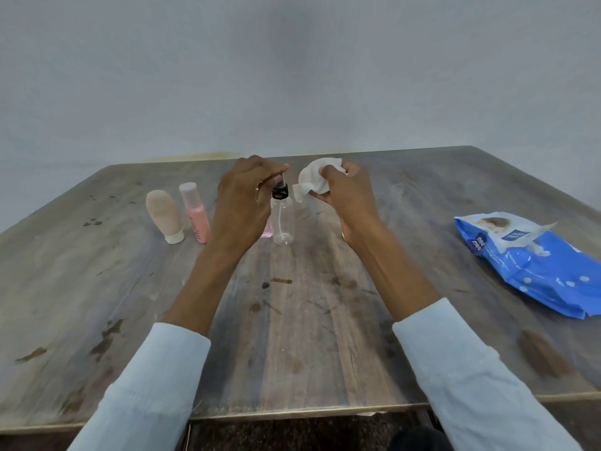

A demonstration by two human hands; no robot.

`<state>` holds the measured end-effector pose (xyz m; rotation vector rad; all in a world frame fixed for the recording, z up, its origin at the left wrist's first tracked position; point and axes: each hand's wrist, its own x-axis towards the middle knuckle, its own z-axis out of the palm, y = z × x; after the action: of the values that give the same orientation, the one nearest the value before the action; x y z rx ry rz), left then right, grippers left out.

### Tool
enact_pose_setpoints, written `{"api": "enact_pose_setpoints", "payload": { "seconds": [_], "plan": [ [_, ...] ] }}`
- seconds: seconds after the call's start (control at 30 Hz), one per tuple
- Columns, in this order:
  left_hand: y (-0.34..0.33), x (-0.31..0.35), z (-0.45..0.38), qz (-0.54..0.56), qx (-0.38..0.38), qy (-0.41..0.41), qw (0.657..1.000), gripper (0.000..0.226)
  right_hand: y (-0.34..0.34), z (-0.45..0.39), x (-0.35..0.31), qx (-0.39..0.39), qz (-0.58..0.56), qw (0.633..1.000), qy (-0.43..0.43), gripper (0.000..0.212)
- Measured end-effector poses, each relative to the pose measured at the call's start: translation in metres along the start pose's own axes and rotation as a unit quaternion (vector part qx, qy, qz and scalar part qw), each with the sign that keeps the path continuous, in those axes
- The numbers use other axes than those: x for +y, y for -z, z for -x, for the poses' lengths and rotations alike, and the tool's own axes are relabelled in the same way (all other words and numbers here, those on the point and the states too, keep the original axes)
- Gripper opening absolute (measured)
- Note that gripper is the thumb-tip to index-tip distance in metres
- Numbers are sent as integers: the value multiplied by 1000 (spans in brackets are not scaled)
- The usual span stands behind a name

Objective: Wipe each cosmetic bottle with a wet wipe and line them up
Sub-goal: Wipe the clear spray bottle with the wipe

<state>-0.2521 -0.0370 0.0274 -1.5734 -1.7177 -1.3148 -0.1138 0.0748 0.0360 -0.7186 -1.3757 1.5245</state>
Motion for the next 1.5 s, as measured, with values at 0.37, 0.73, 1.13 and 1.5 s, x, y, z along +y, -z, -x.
{"api": "enact_pose_setpoints", "payload": {
  "seconds": [0.37,0.73,1.13,1.5],
  "plan": [
    [4,14,-1,50,-1,88,995,15,-1,14,-5,-26,86,996,19,16],
    [1,23,3,114,-32,80,990,16,3,26,-8,-27,153,986,69,20],
    [7,19,-1,152,-44,84,984,13,9,43,2,-55,197,961,187,33],
    [12,9,-1,212,-59,129,967,12,10,45,16,-76,222,951,202,32]
  ]
}}
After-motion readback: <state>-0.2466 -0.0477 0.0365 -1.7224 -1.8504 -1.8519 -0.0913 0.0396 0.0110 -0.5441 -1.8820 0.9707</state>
